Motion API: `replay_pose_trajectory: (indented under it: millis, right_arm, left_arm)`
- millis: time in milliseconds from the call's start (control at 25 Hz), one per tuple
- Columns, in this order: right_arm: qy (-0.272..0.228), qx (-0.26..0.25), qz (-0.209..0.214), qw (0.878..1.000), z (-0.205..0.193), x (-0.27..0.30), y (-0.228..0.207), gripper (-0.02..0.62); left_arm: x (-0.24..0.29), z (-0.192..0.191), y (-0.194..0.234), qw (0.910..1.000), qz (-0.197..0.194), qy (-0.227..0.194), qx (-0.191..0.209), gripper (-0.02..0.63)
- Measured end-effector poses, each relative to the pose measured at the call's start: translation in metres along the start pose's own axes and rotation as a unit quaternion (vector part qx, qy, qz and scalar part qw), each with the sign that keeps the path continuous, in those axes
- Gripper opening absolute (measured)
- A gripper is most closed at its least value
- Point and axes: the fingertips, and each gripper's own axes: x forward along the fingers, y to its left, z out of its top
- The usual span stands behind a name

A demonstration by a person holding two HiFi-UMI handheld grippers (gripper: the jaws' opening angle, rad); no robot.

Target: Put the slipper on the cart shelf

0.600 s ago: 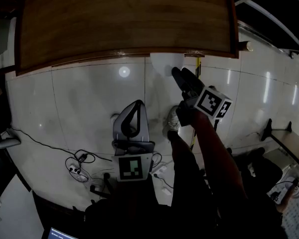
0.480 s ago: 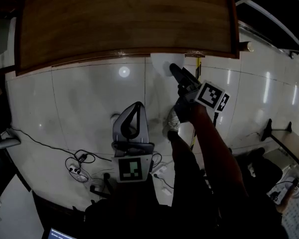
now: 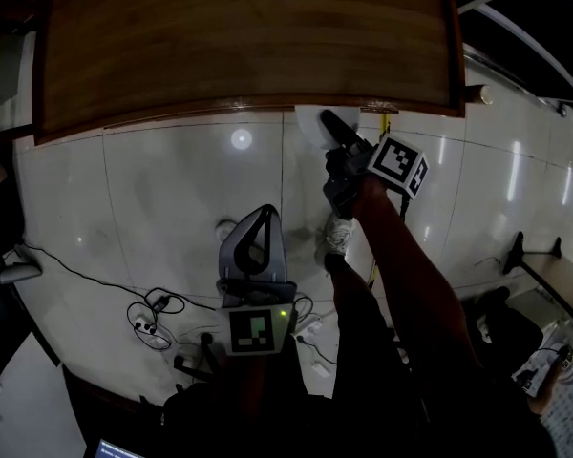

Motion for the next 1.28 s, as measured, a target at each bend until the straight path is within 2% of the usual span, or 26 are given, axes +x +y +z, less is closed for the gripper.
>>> replay_pose_trajectory:
  millis: [80, 160, 520, 680, 920, 1280]
  right_arm:
    - [-0.010, 0.000, -0.004, 1.000, 0.000, 0.000, 0.000, 0.107]
    - [-0.014, -0.005, -0.004, 1.000, 0.000, 0.000, 0.001, 0.091]
    - [-0.011, -0.017, 0.008, 1.000, -0.003, -0.008, 0.011, 0.064]
    - [-0.025, -0.001, 0.019, 1.000, -0.012, -0.028, 0.016, 0.064]
    - [-0.047, 0.016, 0.058, 0.997, -0.040, -0.065, 0.036, 0.063]
    - [-0.039, 0.047, 0.048, 0.997, -0.095, -0.123, 0.034, 0.063]
  left_arm:
    - [-0.003, -0.001, 0.001, 0.9999, -0.004, 0.005, 0.008, 0.012]
    - [-0.006, -0.003, 0.004, 0.9999, -0.004, 0.010, 0.013, 0.012]
    - [-0.011, -0.004, 0.013, 0.9998, 0.000, 0.010, 0.017, 0.012]
    - [-0.014, -0.005, 0.012, 0.9997, -0.004, 0.012, 0.022, 0.011]
    - [-0.018, -0.002, 0.013, 0.9997, -0.006, 0.008, 0.021, 0.012]
    - [-0.047, -0.006, 0.006, 0.9998, -0.001, 0.003, 0.018, 0.012]
